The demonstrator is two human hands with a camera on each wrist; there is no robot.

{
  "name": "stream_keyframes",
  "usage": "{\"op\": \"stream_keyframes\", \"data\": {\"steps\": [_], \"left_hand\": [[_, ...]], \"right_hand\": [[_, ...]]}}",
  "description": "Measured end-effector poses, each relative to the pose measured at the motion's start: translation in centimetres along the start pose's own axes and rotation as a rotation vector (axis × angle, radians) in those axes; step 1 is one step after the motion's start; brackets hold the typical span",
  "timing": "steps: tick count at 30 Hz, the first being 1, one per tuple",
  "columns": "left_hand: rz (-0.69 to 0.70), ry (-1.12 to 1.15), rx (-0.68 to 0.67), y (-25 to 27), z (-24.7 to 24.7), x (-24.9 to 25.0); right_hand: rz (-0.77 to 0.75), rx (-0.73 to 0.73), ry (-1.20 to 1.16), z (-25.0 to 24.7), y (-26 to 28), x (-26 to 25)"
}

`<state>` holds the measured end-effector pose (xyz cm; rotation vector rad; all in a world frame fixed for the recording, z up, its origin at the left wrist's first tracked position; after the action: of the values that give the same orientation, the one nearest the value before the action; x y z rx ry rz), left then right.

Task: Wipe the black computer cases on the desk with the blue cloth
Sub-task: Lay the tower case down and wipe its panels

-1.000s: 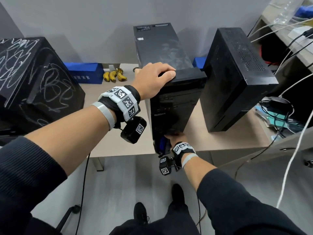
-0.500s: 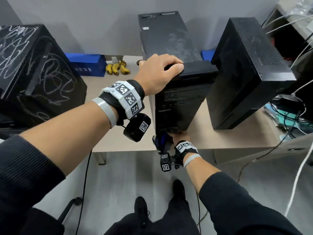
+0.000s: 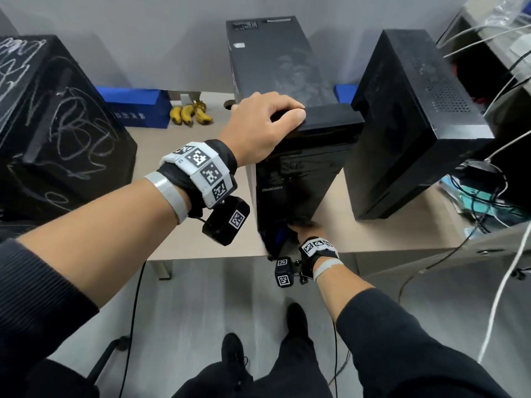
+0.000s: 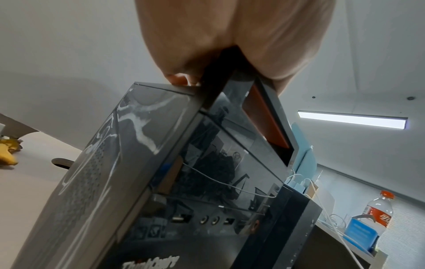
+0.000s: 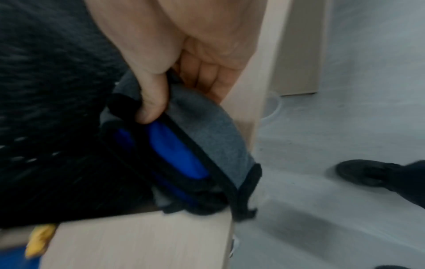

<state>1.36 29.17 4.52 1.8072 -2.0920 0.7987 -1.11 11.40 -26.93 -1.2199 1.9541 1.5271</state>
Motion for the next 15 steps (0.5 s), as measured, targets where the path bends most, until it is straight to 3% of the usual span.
{"op": "stream_keyframes", "data": {"steps": [2,6,9,11,15], "left_hand": [[0.01,0.004,-0.003,0.0,0.0,0.1],[0.005,0.009,0.009,0.0,-0.1,0.0],[-0.002,0.022,0.014,0.0,0.0,-0.1],[-0.007,0.032,0.023,0.0,0.0,-0.1],[-0.003,0.046,0.038,-0.1,0.0,0.0]], "right_hand": [[0.001,0.028,0.0,-1.6,0.1,-0.2],[-0.123,0.252,-0.396,-6.5,1.5,-2.5],[-0.22,0.294,-0.458,-7.8,1.1,-3.1],[-0.194,0.294,-0.371,-7.2,0.7,-2.4],[0.043,0.172,-0.216,-5.3,-0.8,1.5]]}}
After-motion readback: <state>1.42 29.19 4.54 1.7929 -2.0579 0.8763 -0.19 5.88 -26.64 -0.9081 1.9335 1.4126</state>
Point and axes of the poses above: each hand's wrist, its own y-axis away from the middle knuckle, its own z-axis out of the palm, x = y × z, the point moved 6 cm from there along -y, towards the middle knuckle, and after that the axes turned 9 degrees about -y, right-handed, at the moved point
